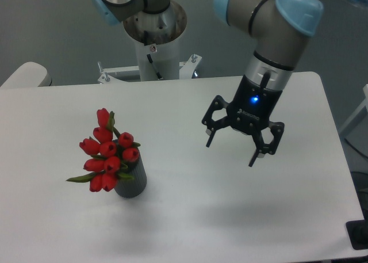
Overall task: Pick up the flowers from the vase
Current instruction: 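Move the open gripper toward the red tulips in the grey vase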
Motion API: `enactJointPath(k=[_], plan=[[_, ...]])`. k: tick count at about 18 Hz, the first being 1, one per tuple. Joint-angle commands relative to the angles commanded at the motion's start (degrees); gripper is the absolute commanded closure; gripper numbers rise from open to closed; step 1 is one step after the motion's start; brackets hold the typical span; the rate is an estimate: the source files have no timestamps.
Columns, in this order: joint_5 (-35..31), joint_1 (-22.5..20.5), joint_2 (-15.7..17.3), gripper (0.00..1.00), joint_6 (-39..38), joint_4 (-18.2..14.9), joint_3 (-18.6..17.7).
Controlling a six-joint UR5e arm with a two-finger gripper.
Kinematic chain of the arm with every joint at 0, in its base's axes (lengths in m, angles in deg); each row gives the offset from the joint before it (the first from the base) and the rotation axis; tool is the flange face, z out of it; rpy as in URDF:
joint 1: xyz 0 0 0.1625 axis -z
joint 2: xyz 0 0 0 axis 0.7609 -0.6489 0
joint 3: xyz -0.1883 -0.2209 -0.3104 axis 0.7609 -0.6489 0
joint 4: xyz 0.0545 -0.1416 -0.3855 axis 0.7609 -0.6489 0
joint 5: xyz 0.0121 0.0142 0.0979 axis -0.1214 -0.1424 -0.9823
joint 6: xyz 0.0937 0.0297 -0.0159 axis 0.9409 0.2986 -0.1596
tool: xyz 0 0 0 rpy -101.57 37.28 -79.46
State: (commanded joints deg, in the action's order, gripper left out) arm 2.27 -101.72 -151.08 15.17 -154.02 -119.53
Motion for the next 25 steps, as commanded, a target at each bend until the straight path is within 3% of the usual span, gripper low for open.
enactJointPath(k=[4,7,11,15,21,25], plan=[[4.66,0.61,1.05,0.0,4.31,0.89,-4.39],[6.58,0.79,2.54,0.0,4.49,0.88,-10.01],[12.48,0.35,4.3,0.0,4.58,1.06,-13.98],[12.49,3.07,6.68,0.0,7.02,1.59,-16.53],[12.57,6.85,6.5,0.0,15.46,1.76,-19.52],[14.15,7.29,6.68,0.0,16.97,4.57,-22.15]])
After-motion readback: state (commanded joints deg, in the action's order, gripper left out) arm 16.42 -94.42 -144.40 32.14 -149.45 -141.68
